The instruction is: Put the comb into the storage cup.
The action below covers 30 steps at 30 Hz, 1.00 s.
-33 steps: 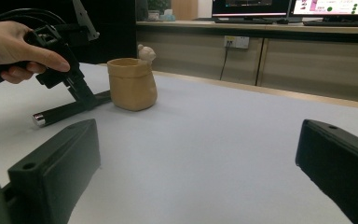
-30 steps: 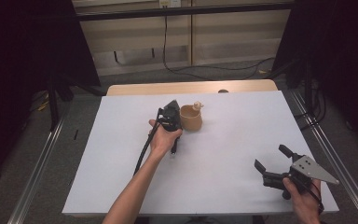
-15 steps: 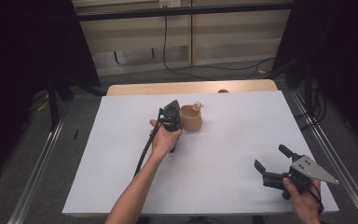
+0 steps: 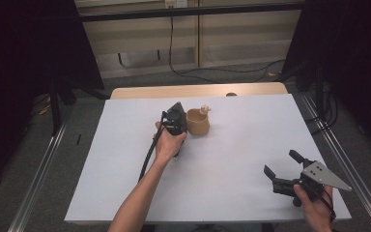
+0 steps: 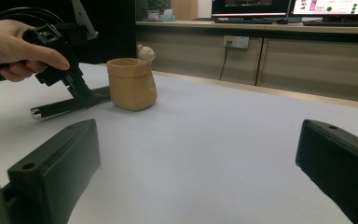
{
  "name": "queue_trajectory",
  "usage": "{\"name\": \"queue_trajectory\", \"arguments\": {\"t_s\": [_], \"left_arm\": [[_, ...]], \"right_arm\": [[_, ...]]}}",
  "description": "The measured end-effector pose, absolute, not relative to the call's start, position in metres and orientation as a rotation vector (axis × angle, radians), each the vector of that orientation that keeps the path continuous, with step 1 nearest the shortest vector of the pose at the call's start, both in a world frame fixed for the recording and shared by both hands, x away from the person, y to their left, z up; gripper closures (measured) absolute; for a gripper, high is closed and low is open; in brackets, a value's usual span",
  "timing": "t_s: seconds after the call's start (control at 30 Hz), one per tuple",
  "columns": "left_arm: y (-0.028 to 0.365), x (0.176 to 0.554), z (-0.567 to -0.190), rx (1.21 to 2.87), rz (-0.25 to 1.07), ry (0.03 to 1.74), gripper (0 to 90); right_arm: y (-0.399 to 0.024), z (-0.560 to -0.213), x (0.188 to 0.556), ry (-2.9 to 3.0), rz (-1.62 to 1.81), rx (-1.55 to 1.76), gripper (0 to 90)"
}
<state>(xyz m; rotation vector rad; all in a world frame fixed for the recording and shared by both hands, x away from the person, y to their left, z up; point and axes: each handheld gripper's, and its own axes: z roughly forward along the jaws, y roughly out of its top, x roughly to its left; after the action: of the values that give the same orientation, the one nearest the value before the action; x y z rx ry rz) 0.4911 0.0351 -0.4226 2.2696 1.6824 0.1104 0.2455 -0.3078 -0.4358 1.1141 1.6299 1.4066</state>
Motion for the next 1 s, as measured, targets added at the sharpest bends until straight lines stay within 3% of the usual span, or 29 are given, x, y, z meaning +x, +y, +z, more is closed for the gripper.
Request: {"name": "queue_trajectory", "arguments": {"t_s": [0.53,1.0], "left_arm": [[0.044,0.492,-0.410,2.208,0.118,1.636,73.1],[0.057,0.488,-0.399,2.116,0.237,1.536,73.1]], "right_arm": [[-0.309,-0.436,0.245,1.622,1.409,1.113,0.0],[-0.309,-0.435,0.245,1.621,1.409,1.115,0.0]]}}
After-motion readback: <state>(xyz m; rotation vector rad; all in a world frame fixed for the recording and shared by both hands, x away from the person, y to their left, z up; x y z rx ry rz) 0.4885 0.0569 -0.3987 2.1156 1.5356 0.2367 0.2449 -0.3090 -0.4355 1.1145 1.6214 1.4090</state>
